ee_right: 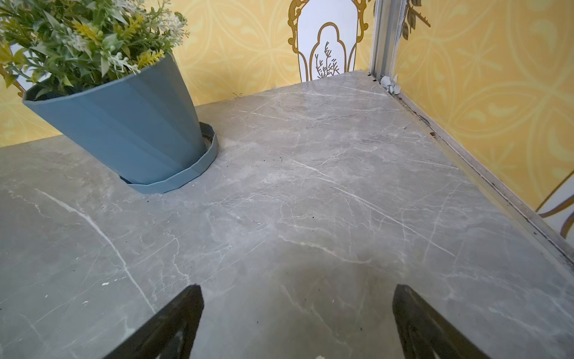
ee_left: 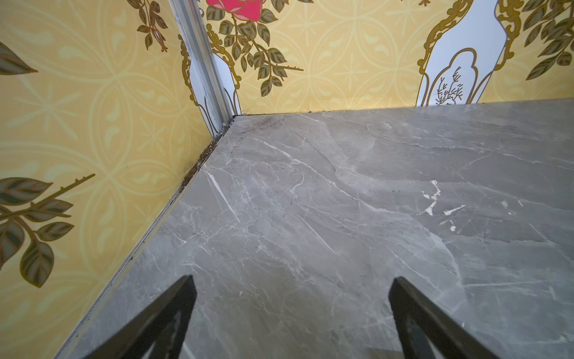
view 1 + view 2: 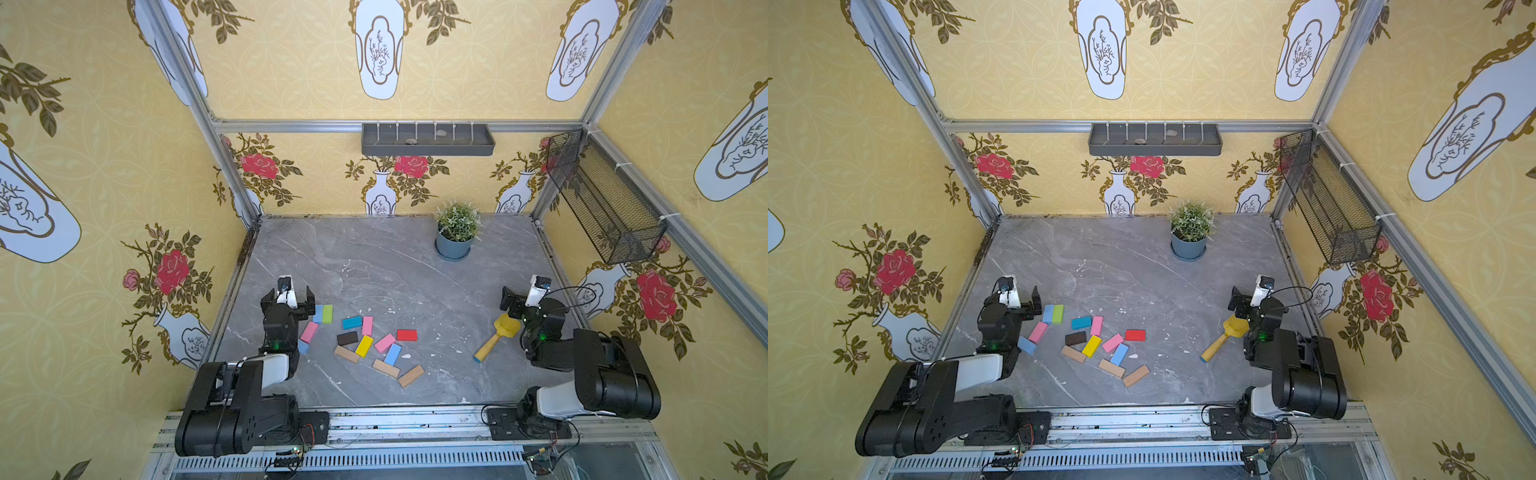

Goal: Assemble the number 8 with building blocks
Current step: Pick up the building block from the center of the board.

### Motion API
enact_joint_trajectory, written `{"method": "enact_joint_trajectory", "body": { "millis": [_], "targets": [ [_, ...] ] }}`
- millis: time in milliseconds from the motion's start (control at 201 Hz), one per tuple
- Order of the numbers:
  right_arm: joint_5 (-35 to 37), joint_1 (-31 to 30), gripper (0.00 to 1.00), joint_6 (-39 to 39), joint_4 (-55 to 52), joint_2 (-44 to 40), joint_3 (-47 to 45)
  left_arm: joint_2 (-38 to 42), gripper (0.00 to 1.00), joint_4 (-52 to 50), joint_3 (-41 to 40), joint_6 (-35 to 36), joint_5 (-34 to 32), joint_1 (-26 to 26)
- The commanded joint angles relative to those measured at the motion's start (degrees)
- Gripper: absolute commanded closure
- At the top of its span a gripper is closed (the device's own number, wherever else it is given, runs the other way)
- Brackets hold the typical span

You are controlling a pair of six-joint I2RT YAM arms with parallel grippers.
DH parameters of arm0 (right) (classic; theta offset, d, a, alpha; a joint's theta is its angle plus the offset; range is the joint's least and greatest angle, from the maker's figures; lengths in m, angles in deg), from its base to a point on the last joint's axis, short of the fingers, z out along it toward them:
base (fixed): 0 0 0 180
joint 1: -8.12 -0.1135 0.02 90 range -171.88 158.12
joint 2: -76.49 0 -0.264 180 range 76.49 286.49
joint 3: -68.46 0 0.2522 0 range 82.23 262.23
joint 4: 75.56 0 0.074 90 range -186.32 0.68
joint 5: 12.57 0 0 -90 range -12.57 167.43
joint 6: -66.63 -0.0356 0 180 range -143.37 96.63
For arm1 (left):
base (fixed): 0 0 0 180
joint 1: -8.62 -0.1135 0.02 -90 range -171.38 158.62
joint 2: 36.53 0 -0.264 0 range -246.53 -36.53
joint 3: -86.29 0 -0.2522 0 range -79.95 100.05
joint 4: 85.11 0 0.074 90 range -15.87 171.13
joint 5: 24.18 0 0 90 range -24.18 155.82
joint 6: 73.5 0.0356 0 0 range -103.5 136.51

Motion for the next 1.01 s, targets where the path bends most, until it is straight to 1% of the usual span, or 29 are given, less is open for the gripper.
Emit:
{"method": "enact_joint_trajectory", "body": {
  "millis": [0,647,737,797,866,916,961,1001],
  "targets": [
    [0.1,-0.1,0.02,0.0,0.4,0.0,0.2,-0.1,0.0,1.5,-0.3,-0.3,-0.3,0.0],
    [-1.2,0.4,0.02,-0.6,0.3,0.1,0.4,-0.1,0.0,1.3,-0.3,-0.4,-0.2,0.0],
    [-1.3,0.5,0.02,-0.6,0.4,0.0,0.3,0.8,0.0,2.6,-1.1,-0.8,-2.0,0.0],
    [-1.3,0.5,0.02,-0.5,0.6,-0.2,0.1,4.6,0.0,2.1,-2.0,-0.8,-2.5,0.0],
    [-0.6,0.5,0.02,-0.9,0.5,-0.7,0.2,11.2,0.0,-3.0,-2.2,-0.9,-3.2,0.4],
    [0.3,0.5,0.02,-1.2,-1.3,-2.1,0.5,16.1,0.0,-6.5,-2.2,-0.8,-6.1,1.8],
    [1.6,0.4,0.02,-1.3,-3.2,-4.1,0.7,21.1,0.0,-10.2,-1.9,-0.6,-10.5,3.6],
    [2.5,0.4,0.02,-1.4,-5.2,-6.1,0.8,25.1,0.0,-13.7,-1.4,-1.6,-12.9,5.1]
  ]
}}
